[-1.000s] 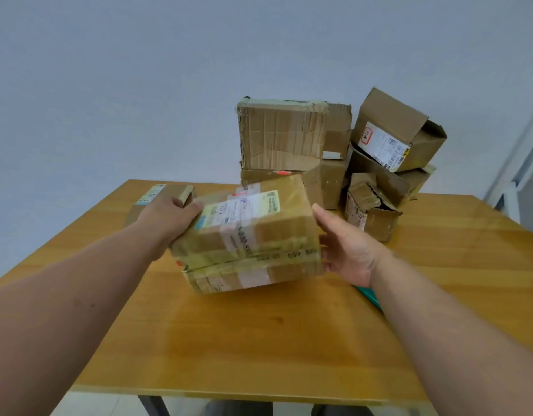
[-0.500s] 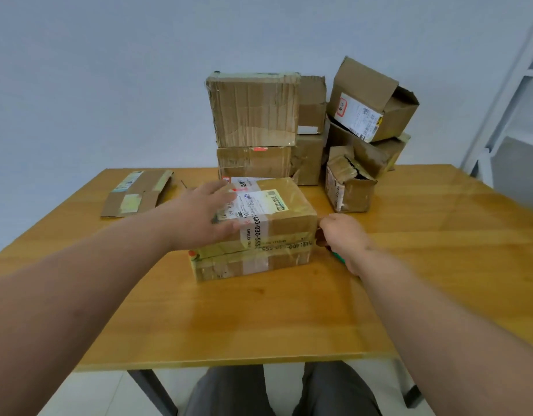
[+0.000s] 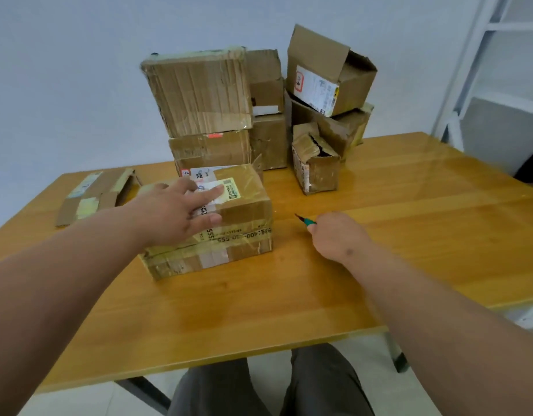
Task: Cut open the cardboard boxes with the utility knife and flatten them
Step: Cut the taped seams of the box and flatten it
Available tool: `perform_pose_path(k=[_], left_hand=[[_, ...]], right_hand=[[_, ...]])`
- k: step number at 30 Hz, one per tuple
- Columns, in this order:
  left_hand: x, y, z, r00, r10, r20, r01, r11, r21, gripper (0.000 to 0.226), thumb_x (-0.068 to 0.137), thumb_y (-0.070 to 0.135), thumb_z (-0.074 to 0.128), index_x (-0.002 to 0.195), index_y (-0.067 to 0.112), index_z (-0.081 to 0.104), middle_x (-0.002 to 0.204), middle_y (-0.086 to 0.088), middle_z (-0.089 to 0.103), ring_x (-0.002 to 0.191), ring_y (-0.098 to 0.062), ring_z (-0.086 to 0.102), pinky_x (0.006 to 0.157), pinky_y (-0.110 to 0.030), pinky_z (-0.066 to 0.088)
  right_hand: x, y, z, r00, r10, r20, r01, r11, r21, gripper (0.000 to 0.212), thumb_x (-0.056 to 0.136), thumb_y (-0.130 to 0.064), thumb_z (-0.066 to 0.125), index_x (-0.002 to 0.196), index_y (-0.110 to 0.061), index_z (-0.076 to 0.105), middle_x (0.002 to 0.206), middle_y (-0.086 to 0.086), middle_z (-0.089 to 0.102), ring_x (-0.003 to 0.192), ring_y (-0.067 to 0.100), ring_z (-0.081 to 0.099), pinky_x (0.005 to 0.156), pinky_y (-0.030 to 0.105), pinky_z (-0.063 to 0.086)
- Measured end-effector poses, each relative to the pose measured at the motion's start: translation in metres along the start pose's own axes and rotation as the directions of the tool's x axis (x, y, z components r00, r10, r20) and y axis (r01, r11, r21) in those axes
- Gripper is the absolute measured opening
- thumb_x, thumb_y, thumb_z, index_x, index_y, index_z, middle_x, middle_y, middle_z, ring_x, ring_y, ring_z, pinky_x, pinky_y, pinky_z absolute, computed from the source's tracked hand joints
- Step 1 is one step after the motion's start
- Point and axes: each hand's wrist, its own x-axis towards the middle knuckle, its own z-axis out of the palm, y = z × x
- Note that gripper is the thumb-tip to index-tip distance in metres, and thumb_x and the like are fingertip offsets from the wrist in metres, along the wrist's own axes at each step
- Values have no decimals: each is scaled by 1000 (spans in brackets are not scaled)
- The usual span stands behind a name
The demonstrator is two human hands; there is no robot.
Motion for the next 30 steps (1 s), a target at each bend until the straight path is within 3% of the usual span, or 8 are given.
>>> perform_pose_path(k=[3,6,11,15,24,30], left_hand=[[1,-13,5,999,50,14,-48,995,-87,75,67,83,2,138,64,-12,161,5,5,146,-28,14,116,-52,20],[1,-25,8,996,85,24,-80,980,-183,61,72,81,12,127,72,-12,162,12,-1,149,-18,3,117,-55,16],[5,-31,12,997,75,8,-71,970,-234,60,76,79,16,132,71,-4,161,17,-2,149,-14,-1,117,-55,11],[5,-29,13,998,64,-17,-66,968,-244,60,78,76,16,135,68,-1,160,18,-1,149,-13,-1,117,-56,12],[3,-24,13,999,45,-27,-50,972,-231,57,78,76,13,133,69,-1,160,20,-1,149,-15,0,117,-56,11],[3,-22,13,999,34,-32,-40,976,-212,57,77,77,10,132,70,-4,160,20,-2,149,-14,0,118,-55,8]], right_hand=[[-5,0,-10,997,-72,0,72,994,88,21,105,-22,34,104,-12,53,112,13,61,91,25,57,70,36,44],[-16,0,-15,984,-179,3,172,950,261,25,106,-20,33,115,-6,52,109,15,63,96,31,65,84,45,53],[-38,0,-11,946,-311,-90,315,825,469,28,107,-28,31,106,-9,52,92,13,62,80,31,63,72,47,52],[-39,-1,-4,905,-380,-191,425,794,434,27,105,-34,37,92,-14,49,73,1,55,60,18,49,52,35,37],[-32,-7,-1,864,-405,-298,498,770,399,24,104,-35,40,84,-23,43,66,-6,50,53,12,44,48,28,30],[-28,-8,1,874,-340,-347,463,802,379,25,103,-34,42,81,-23,43,67,-4,52,52,13,44,48,28,29]])
